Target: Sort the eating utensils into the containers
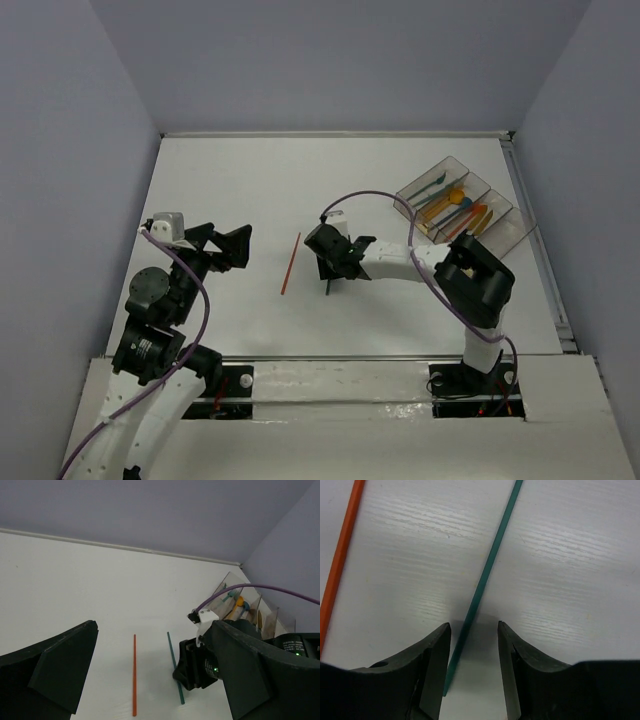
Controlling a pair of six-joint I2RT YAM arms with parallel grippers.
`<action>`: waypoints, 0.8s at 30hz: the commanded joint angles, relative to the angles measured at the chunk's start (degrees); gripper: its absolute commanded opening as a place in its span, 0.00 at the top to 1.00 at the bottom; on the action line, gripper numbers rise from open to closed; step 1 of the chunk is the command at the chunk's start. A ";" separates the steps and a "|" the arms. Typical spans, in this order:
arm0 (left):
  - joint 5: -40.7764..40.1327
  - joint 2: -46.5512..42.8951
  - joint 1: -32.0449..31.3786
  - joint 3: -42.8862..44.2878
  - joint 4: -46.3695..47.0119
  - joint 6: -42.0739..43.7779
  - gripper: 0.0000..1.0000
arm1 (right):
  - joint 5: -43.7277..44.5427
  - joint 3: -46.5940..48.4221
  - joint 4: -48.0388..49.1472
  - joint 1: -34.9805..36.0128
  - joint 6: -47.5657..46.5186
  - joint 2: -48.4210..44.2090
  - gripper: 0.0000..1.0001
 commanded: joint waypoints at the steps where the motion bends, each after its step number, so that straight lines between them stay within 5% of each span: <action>1: -0.07 -0.78 -0.35 0.13 2.24 0.51 0.01 | 1.92 2.97 -1.78 0.06 1.98 3.19 0.54; 8: -0.07 -0.60 -0.35 0.22 2.24 0.33 0.01 | 3.67 3.67 -3.01 0.06 3.64 5.92 0.89; 13: -0.07 -0.51 -0.35 0.22 2.15 0.42 0.01 | 5.16 1.66 -2.58 0.06 6.02 4.69 1.00; 19: 0.11 -0.07 -0.35 0.22 2.24 0.33 0.01 | 8.76 -0.01 -0.91 -2.04 6.99 -0.48 1.00; 24: 0.02 0.10 -0.87 0.22 2.24 0.42 0.01 | 11.59 -9.23 3.48 -10.47 5.23 -20.06 1.00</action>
